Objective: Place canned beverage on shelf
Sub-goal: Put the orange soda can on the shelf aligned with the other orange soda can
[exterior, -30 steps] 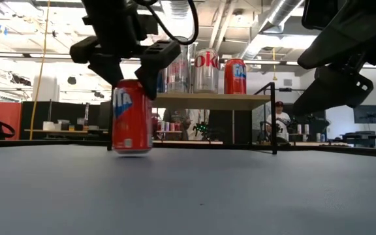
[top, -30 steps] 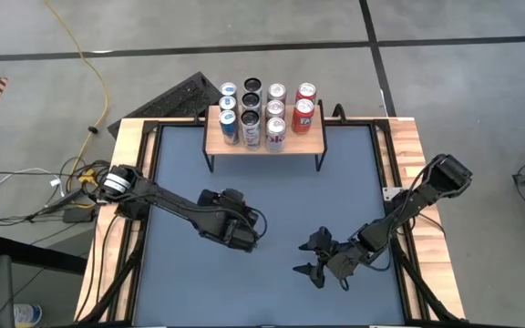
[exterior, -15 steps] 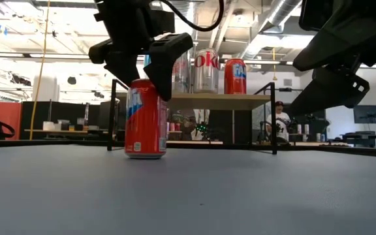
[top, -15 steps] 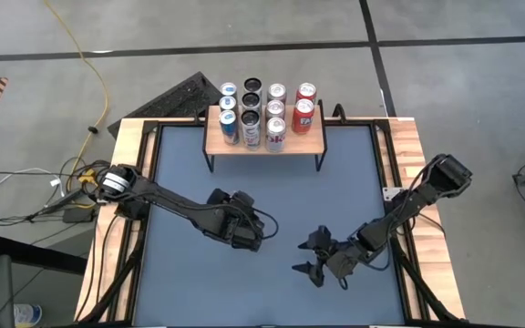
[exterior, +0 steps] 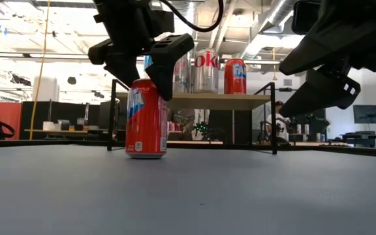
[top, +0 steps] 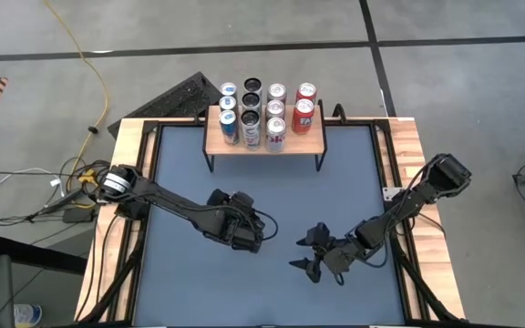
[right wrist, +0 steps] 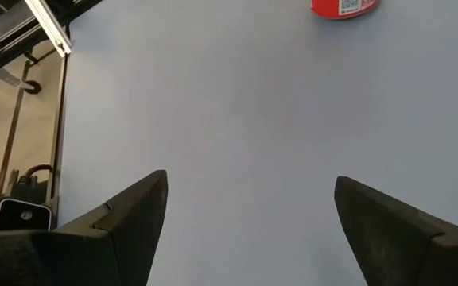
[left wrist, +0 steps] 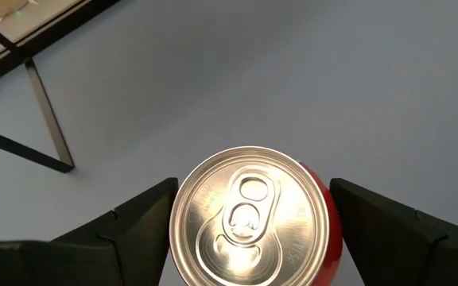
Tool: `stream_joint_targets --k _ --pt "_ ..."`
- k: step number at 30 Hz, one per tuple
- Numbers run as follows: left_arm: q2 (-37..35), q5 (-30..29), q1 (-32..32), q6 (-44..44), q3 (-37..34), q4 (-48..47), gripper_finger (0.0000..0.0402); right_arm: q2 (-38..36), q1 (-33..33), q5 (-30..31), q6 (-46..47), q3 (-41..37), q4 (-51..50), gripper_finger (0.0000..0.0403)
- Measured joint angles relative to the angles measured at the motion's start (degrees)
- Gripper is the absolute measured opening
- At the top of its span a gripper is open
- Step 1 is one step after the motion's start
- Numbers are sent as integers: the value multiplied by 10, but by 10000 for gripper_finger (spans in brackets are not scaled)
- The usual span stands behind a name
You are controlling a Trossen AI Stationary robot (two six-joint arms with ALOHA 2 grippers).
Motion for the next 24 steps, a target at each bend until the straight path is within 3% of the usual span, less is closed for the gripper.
stream_joint_targets --k 9,13,24 --pt "1 -43 -8 3 0 6 303 0 0 -1 -4 0 -1 343" --pt "1 -12 -6 17 0 6 303 0 1 -2 -5 0 -1 343" --pt "1 -11 -9 43 6 18 305 0 0 -1 -6 0 -1 343"
